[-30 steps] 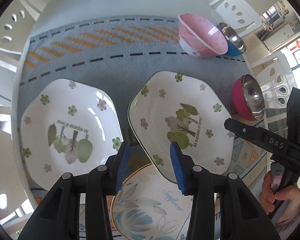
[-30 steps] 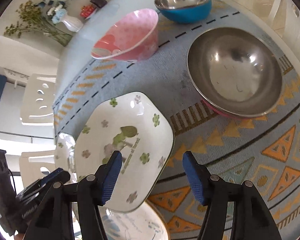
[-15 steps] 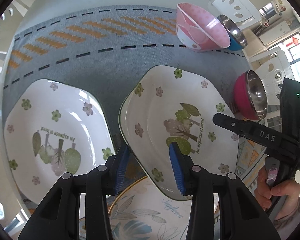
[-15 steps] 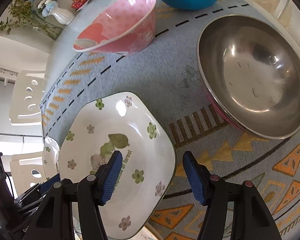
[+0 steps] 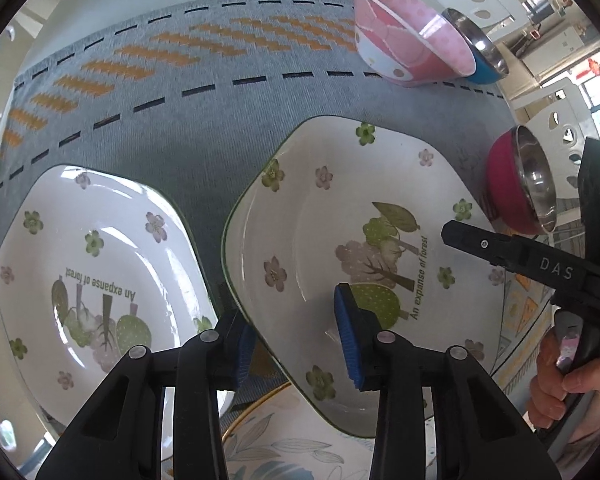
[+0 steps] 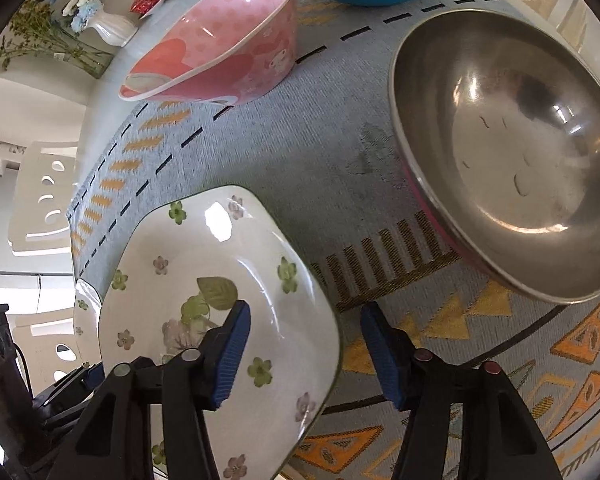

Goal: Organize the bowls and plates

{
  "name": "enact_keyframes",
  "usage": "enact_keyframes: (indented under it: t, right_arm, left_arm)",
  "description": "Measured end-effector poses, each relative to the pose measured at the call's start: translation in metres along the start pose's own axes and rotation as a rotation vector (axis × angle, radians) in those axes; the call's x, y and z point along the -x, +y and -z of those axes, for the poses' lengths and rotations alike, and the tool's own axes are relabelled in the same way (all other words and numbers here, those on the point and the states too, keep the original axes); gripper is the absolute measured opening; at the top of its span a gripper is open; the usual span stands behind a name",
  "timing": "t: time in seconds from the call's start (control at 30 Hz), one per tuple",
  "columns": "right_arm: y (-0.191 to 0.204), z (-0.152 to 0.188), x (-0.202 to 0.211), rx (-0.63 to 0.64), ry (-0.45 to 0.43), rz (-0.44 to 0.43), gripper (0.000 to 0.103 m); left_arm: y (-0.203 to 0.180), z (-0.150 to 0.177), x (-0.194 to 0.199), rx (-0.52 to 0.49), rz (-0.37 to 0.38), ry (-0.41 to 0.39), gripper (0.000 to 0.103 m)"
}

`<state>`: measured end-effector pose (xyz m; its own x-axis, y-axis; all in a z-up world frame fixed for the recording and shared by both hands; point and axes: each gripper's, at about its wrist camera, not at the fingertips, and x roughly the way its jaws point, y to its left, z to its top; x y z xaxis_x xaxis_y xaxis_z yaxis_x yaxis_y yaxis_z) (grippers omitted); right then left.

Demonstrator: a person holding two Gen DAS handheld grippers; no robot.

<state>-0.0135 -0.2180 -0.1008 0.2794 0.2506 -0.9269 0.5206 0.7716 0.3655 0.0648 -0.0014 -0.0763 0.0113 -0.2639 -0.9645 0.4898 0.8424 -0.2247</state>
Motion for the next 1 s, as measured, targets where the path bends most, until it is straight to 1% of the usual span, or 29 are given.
enact_keyframes:
  t: [0.7, 0.8, 0.87, 1.0]
  right_arm:
    - [0.013, -0.002, -0.005, 0.063, 0.001, 0.033, 0.054]
    - [0.02, -0.003, -0.009, 0.088, 0.016, 0.055, 0.054]
    - [0.024, -0.003, -0.011, 0.098, 0.021, 0.076, 0.055]
    - [0.025, -0.002, -0.012, 0.103, 0.014, 0.072, 0.059]
  left_arm:
    - [0.011, -0.006, -0.005, 0.064, 0.05, 0.004, 0.035]
    - [0.011, -0.006, -0.006, 0.071, 0.057, 0.007, 0.037]
    - [0.01, -0.006, -0.006, 0.067, 0.054, 0.008, 0.038]
    - [0.01, -0.006, -0.007, 0.077, 0.066, 0.007, 0.038]
